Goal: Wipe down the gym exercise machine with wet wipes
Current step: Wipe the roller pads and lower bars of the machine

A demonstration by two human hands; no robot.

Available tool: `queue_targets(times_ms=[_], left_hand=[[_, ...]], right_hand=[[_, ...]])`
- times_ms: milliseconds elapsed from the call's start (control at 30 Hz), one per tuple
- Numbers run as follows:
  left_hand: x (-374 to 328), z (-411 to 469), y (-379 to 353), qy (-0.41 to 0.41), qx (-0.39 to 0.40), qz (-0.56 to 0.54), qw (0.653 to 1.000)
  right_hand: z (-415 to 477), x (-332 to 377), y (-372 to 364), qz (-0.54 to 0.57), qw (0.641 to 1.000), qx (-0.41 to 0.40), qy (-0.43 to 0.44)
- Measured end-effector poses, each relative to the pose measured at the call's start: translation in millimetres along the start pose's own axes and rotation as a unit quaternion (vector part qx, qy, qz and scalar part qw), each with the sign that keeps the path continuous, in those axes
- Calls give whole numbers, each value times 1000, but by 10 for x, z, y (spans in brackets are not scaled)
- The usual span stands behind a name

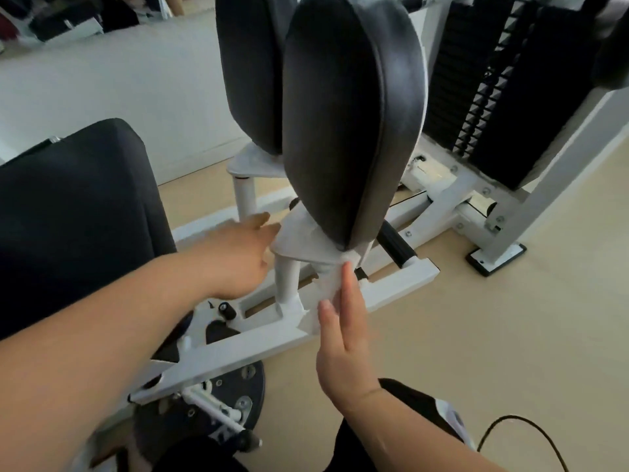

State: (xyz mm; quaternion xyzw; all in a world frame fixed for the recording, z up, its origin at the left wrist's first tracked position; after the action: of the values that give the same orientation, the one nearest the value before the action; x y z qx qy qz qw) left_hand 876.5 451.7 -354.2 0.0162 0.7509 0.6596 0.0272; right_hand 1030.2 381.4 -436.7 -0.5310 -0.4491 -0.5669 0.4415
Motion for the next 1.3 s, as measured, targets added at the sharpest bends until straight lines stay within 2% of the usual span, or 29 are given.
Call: queue_targets(times_ms=[67,167,200,267,333,467,700,900,1100,1200,1300], left_hand=[[33,-54,-291,-35,113,47,992],[49,6,-353,-46,137,72,987],[51,13,-362,-49,138,83,986],[45,-7,-429,-67,158,118,978],[24,11,-476,-95,183,154,966],[261,172,-417,-110,228,124,959],[353,249,-446,-108,250,64,960],[290,317,-444,-139,234,107,956],[370,312,-431,-134,232,115,957],[367,261,-389,-130,248,98,955],[376,244,-376,-126,249,88,956]], right_hand=[[29,36,-254,-47,998,34,28],[279,101,-602,-179,975,68,111],[403,108,-714,-257,950,79,157],[608,60,-954,-422,866,119,241],[740,-33,-1091,-526,797,160,251],[759,-41,-1161,-582,748,179,263],[582,-80,-884,-575,748,145,298],[962,56,-1284,-589,730,193,288],[814,-3,-1032,-586,753,137,265],[754,-8,-965,-554,781,115,264],[662,31,-913,-541,785,59,294]])
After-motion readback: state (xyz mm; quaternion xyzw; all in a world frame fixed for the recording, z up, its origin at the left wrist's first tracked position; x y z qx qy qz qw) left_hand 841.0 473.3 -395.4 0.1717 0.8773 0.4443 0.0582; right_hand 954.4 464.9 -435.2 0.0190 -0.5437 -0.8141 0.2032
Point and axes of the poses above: each hand's wrist, its own z-axis towards the middle knuckle, its own y-axis out of the back of the hand, x = y × z, the point moved 9 cm from there along z, towards the middle knuckle, and after that the axes turned 14 degrees about -x, right-handed, at the moved point
